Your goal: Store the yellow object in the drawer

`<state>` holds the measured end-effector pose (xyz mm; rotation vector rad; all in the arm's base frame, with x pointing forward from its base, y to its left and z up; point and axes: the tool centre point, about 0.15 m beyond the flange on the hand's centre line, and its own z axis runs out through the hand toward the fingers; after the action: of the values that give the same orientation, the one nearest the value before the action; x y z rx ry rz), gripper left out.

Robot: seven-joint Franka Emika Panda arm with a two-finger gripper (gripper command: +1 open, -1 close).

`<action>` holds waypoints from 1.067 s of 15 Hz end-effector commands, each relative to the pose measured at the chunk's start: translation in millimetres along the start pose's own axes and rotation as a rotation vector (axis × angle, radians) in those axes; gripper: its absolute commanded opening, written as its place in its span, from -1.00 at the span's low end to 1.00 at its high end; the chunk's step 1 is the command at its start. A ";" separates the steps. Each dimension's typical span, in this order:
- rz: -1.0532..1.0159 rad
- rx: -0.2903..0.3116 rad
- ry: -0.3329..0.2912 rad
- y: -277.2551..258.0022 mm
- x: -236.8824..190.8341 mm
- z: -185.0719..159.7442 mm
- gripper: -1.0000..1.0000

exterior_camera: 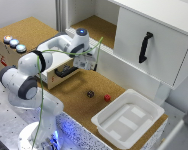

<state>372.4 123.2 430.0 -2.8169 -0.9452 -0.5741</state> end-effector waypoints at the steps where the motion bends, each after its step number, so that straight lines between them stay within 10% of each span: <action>1: -0.150 0.111 -0.012 -79.1 36.8 3.7 -1.00; 16: -0.950 0.271 -0.333 -166.1 25.3 112.4 -1.00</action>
<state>304.3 263.2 361.9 -2.2443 -1.9994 -0.3001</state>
